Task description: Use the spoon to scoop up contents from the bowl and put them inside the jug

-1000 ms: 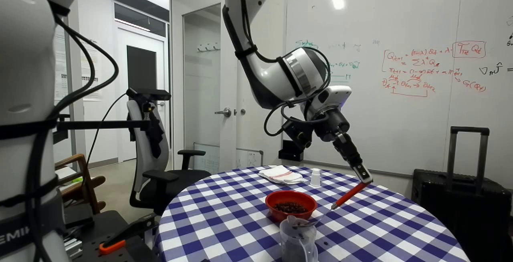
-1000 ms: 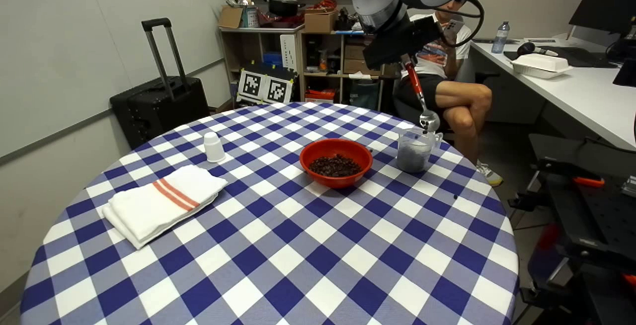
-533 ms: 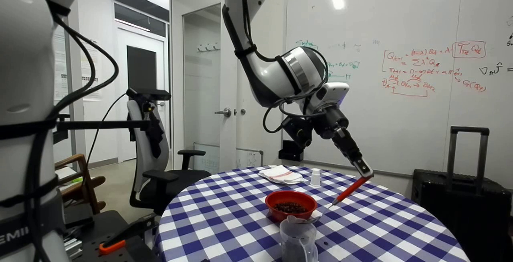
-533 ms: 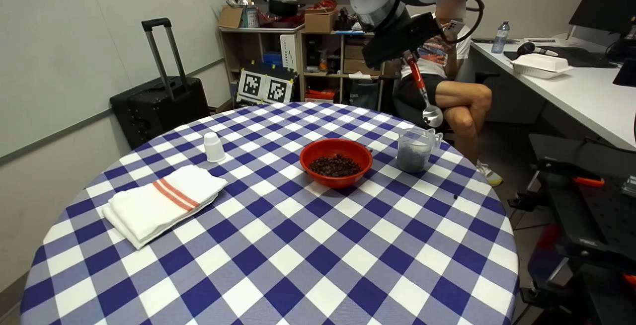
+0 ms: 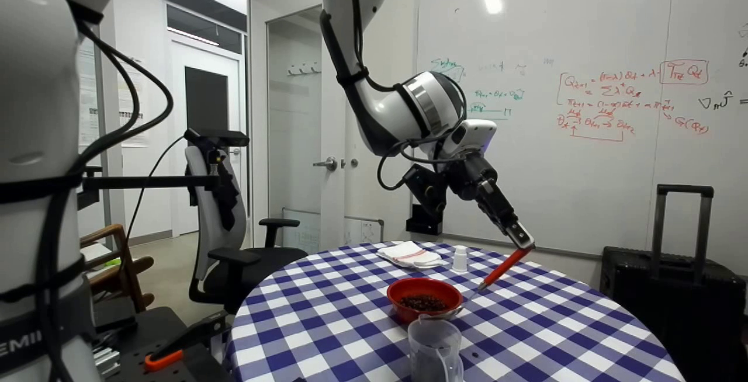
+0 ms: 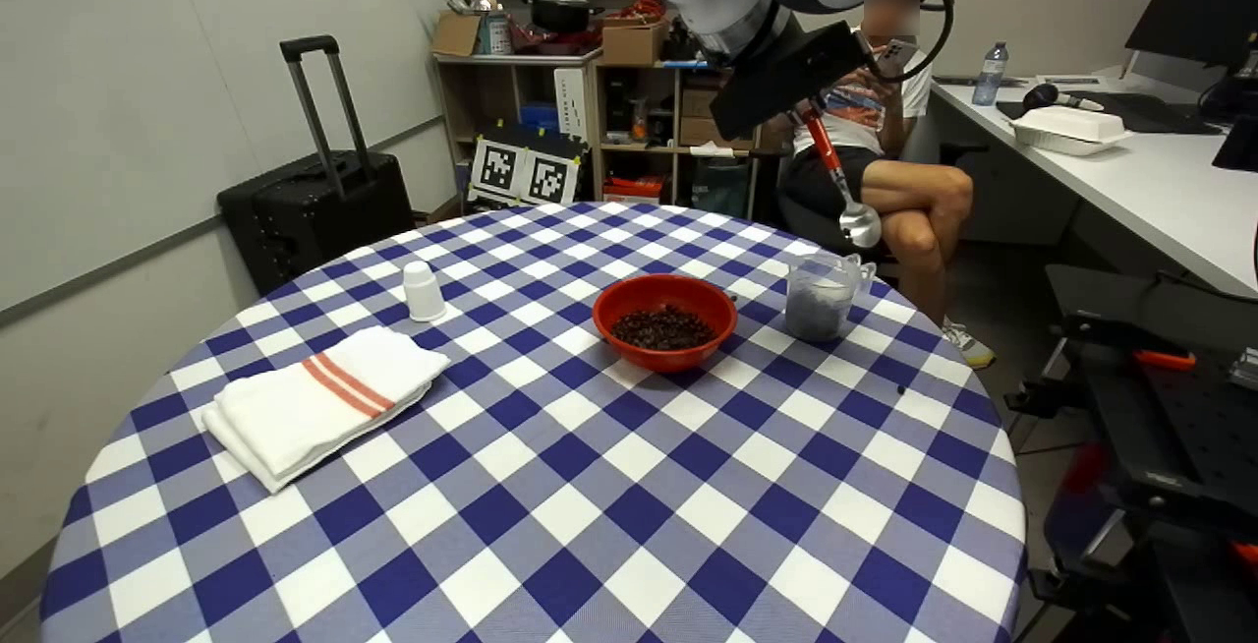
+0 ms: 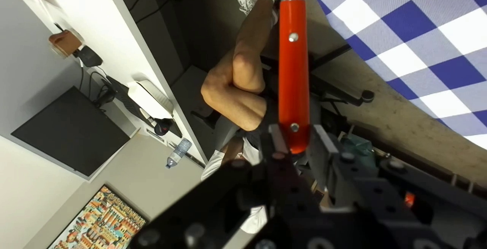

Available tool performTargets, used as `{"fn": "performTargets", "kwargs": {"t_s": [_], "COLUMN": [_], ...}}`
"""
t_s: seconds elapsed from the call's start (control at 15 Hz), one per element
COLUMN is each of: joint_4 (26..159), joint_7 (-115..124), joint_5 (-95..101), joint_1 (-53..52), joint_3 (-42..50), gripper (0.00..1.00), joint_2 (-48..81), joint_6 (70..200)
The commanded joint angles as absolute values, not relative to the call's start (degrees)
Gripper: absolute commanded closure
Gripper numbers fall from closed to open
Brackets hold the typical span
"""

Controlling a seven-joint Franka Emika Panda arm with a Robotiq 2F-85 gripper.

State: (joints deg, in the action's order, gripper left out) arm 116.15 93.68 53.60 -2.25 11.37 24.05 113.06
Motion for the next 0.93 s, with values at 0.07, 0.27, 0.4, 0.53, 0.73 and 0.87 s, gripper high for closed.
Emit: {"fn": "performTargets", "kwargs": {"t_s": [0.07,0.27,0.4,0.53,0.73,0.87], "joint_4": [114.00,113.20,112.79,113.49,114.69,115.89], "joint_7": [93.07,92.40,92.12,90.76,87.28,84.37], "joint_5": [56.71,58.08,58.63,58.12,55.64,53.89], "joint_1": [-1.98,-2.03,-1.92,-0.68,1.74,3.24], "joint_3": [9.29,8.18,7.53,6.59,5.40,5.10], "gripper": [0.95,0.95,0.95,0.95,0.95,0.95], "joint_2": [25.25,26.07,26.52,25.96,24.61,23.10], "joint_6": [109.08,107.64,107.30,110.94,118.86,124.47]}}
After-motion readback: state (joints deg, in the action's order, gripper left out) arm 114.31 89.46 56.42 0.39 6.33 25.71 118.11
